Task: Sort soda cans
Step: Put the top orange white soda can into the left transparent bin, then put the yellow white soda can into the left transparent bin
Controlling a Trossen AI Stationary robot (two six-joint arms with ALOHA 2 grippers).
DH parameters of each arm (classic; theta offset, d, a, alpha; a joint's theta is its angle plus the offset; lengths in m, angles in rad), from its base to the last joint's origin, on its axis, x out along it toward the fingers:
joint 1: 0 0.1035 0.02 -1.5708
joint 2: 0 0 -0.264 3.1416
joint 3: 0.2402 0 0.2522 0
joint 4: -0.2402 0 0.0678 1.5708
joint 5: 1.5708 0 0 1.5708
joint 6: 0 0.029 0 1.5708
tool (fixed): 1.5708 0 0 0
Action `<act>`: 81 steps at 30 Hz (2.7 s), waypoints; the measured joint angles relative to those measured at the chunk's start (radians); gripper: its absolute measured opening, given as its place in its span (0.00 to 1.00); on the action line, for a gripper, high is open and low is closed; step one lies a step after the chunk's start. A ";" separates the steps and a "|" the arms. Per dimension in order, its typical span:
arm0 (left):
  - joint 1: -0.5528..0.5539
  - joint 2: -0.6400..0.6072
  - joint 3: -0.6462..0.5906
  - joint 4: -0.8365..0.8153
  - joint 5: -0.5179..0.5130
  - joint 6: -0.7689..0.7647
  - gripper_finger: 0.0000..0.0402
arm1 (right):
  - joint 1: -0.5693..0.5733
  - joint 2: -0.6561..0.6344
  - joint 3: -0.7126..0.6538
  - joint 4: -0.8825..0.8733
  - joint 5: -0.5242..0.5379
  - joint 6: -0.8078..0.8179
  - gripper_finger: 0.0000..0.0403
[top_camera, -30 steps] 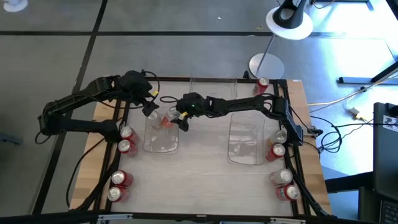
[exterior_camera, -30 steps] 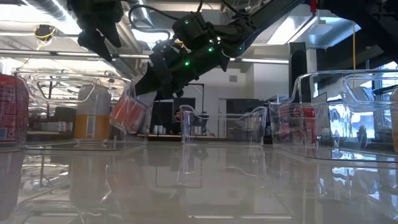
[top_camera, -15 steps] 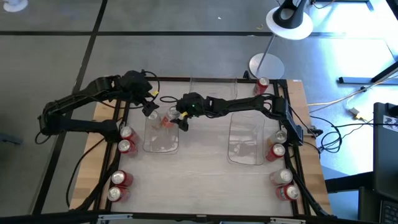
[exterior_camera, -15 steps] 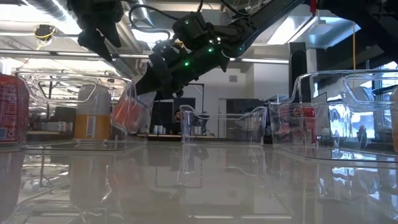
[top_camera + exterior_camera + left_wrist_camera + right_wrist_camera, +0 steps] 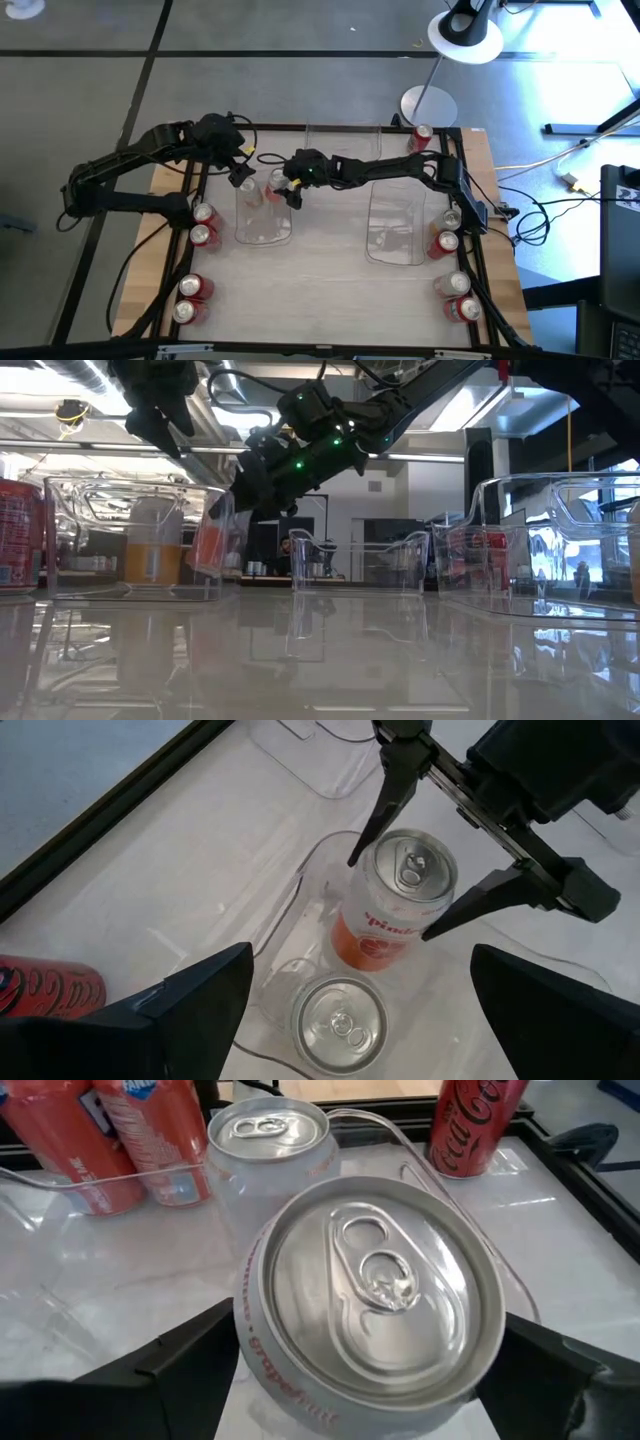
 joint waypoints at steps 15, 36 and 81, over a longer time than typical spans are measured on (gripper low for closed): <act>0.000 0.000 0.000 0.000 0.000 -0.002 0.90 | -0.001 0.000 0.000 -0.008 -0.007 -0.017 0.86; 0.000 0.000 0.000 -0.001 0.000 -0.002 0.90 | 0.000 -0.025 0.001 -0.077 -0.011 -0.016 0.92; -0.001 0.000 0.000 -0.007 0.000 0.116 0.90 | 0.346 -0.983 -0.204 -1.703 0.149 1.055 0.92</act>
